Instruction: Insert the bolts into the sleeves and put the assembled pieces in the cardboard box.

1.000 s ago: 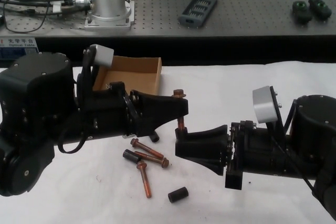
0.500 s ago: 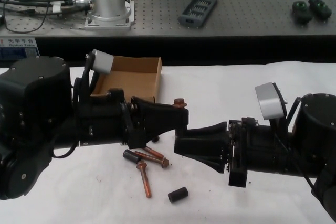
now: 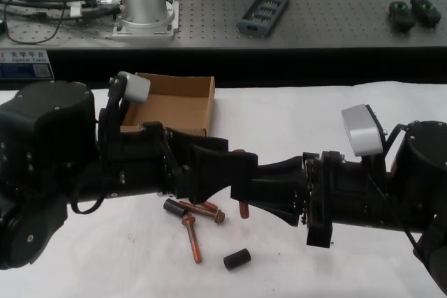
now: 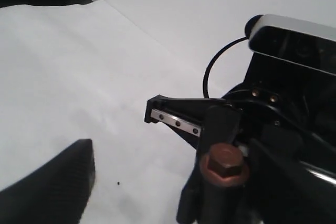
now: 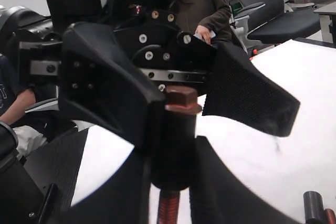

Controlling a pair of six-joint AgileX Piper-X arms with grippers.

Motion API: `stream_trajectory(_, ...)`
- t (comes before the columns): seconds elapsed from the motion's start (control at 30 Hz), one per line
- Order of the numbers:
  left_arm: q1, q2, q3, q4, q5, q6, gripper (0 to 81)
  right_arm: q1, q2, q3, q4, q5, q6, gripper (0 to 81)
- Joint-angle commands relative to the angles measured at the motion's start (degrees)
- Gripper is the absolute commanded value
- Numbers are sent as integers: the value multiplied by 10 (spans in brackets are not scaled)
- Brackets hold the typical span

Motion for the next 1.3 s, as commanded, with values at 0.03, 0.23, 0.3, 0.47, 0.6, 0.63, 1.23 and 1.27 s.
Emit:
stream_trajectory(0.03, -3, -26, 0, -9, 15, 8, 568, -1, -5, -7, -41, 44, 38, 51)
stream_trajectory(0.23, 14, -71, 0, 12, -26, 8, 568, -1, -5, -7, -41, 38, 50, 51)
stream_trajectory(0.3, 28, -96, 0, 35, -26, 8, 568, -3, -5, -7, -41, 37, 63, 51)
stream_trajectory(0.47, 72, -182, 0, 99, -69, 49, 566, -3, -22, -29, -36, 36, 63, 51)
stream_trajectory(0.6, 107, -271, 0, 195, -188, 154, 566, -3, -44, -83, 49, 43, 22, 51)
stream_trajectory(0.63, 113, -294, 0, 231, -223, 177, 566, -3, -49, -103, 90, 52, 1, 51)
stream_trajectory(1.23, 139, -373, 0, 414, -354, 214, 456, -29, 135, -553, 590, 160, -236, 51)
stream_trajectory(1.27, 139, -373, 0, 414, -354, 214, 456, -30, 152, -574, 603, 160, -232, 51)
